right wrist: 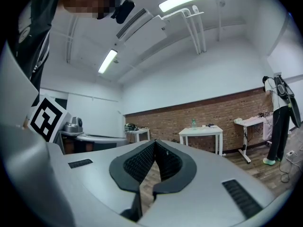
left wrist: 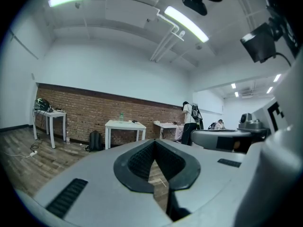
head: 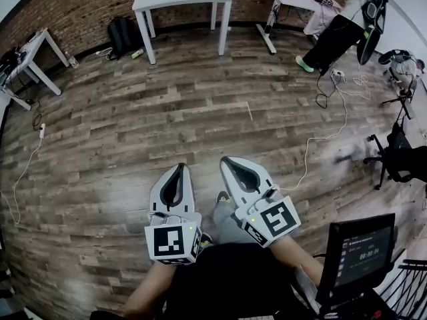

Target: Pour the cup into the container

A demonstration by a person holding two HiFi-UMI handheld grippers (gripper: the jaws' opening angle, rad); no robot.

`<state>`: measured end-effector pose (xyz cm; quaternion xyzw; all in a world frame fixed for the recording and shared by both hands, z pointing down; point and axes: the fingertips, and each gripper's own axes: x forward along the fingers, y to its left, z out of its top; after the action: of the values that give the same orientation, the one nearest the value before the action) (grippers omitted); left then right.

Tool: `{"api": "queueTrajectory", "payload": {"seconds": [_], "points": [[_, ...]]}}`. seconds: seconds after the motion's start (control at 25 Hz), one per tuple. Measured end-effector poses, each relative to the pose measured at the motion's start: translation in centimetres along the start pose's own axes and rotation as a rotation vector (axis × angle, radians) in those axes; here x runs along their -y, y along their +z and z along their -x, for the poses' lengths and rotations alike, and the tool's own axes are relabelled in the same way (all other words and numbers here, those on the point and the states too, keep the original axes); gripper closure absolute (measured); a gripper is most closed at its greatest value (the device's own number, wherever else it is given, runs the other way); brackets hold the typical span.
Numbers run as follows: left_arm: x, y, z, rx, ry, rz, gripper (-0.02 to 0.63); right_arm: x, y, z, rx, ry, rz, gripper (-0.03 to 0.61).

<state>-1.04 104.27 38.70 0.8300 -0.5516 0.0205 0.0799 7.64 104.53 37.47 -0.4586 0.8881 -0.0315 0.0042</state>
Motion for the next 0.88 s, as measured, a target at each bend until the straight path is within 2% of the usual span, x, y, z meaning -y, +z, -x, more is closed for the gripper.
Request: {"api": "queueTrajectory", "payload": {"seconds": [0.4,0.72,0.88], "points": [[0.9,2.1,-12.2,-0.032,0.024,-0.040,0.617,11.1,0.6,-5.2,0.001,0.014,-0.058,0.580],[0.6,2.8,-16.8,-0.042,0.049,-0.049,0.617,14.9,0.5,-7.9,-0.006,0.044,-0.067,0.580],[-2.0,2.8,-19.8,-0.047,0.047,-0.048,0.617,16.1,0.8,-12.0,0.006,0.041,-0.060,0.580]]}}
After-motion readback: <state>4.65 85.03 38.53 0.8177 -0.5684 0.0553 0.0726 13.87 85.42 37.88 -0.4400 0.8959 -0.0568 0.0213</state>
